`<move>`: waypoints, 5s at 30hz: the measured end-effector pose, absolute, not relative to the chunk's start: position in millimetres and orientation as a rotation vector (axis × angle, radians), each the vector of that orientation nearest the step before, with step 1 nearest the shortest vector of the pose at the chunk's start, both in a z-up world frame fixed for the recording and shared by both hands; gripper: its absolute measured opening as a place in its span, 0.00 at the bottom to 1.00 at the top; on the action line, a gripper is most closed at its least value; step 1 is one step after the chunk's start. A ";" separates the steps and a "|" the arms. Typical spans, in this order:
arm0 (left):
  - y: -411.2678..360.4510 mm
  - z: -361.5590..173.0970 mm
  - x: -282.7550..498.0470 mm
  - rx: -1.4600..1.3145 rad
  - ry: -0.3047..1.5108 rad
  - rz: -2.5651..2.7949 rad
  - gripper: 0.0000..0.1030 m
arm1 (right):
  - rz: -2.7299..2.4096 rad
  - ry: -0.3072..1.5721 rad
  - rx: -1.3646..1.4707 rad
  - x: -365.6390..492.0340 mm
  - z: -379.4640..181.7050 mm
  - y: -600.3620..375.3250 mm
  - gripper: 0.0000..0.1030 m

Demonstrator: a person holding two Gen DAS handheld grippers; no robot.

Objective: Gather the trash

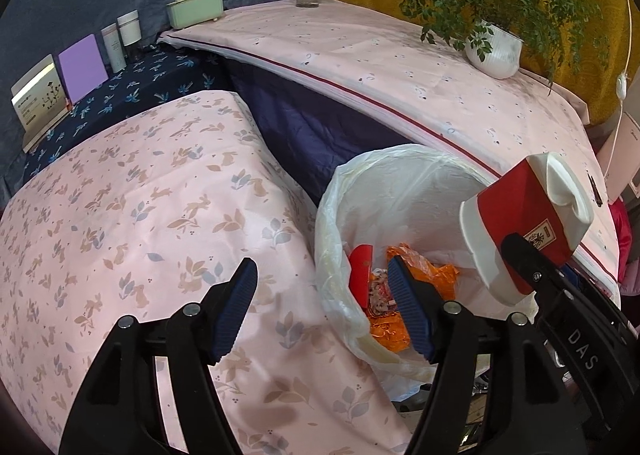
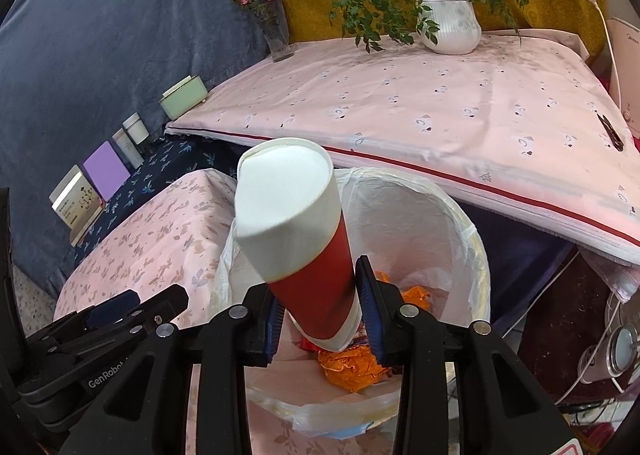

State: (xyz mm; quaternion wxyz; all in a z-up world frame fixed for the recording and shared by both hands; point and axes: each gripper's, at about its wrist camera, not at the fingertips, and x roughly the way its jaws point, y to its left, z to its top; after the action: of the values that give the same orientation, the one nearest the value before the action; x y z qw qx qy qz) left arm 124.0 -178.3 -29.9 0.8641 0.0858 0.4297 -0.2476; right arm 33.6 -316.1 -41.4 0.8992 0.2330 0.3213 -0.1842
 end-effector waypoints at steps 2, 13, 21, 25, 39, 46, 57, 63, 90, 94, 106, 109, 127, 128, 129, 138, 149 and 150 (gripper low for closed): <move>-175.4 -29.8 125.0 0.178 0.898 -0.511 0.63 | -0.379 0.662 0.478 35.7 -40.6 -313.1 0.33; -160.1 -26.7 124.5 0.177 0.873 -0.472 0.70 | -0.373 0.647 0.464 38.6 -33.5 -302.1 0.45; -147.8 -18.7 114.8 0.180 0.844 -0.446 0.74 | -0.369 0.645 0.433 30.6 -24.6 -289.6 0.52; -141.1 -13.7 106.7 0.184 0.823 -0.432 0.80 | -0.369 0.641 0.412 22.9 -19.3 -282.3 0.60; -114.2 -8.1 79.0 0.197 0.783 -0.378 0.88 | -0.367 0.652 0.340 -3.4 -10.1 -257.9 0.81; -104.6 -17.7 70.6 0.224 0.787 -0.347 0.89 | -0.383 0.688 0.280 -10.8 -16.0 -249.0 0.81; -94.3 -35.7 62.3 0.246 0.815 -0.303 0.89 | -0.390 0.718 0.208 -25.3 -27.7 -240.4 0.94; -90.8 -41.2 57.7 0.247 0.824 -0.289 0.90 | -0.411 0.724 0.209 -31.7 -32.2 -240.7 0.94; -94.3 -46.1 45.6 0.251 0.824 -0.292 0.91 | -0.426 0.754 0.198 -38.9 -43.1 -238.6 0.94; -94.7 -46.1 44.8 0.249 0.823 -0.289 0.91 | -0.427 0.757 0.200 -39.0 -44.7 -239.5 0.94; -93.6 -44.2 46.4 0.232 0.820 -0.279 0.91 | -0.425 0.764 0.198 -38.4 -47.2 -240.1 0.94; -93.4 -43.8 46.5 0.232 0.818 -0.280 0.91 | -0.426 0.765 0.197 -38.4 -47.7 -239.8 0.94; -102.1 -42.1 41.3 0.234 0.802 -0.303 0.91 | -0.428 0.766 0.197 -38.3 -48.3 -240.2 0.94; -102.0 -42.0 41.4 0.234 0.802 -0.302 0.91 | -0.428 0.765 0.196 -38.1 -48.0 -240.0 0.94; -101.9 -41.9 41.4 0.236 0.800 -0.302 0.91 | -0.429 0.765 0.195 -38.2 -48.1 -240.0 0.94; -103.8 -43.7 40.8 0.246 0.799 -0.289 0.91 | -0.431 0.769 0.196 -38.4 -50.3 -240.6 0.94; -103.8 -43.0 40.7 0.249 0.792 -0.287 0.91 | -0.431 0.770 0.197 -38.0 -50.3 -241.4 0.94; -103.7 -43.0 40.7 0.248 0.793 -0.288 0.91 | -0.430 0.770 0.197 -38.0 -50.3 -241.4 0.94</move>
State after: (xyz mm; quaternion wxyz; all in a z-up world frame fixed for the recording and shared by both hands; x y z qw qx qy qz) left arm 40.7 -103.7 -43.0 0.9049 0.1199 0.3840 -0.1392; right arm -38.0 -241.4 -50.3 0.8995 0.0954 0.3722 -0.2078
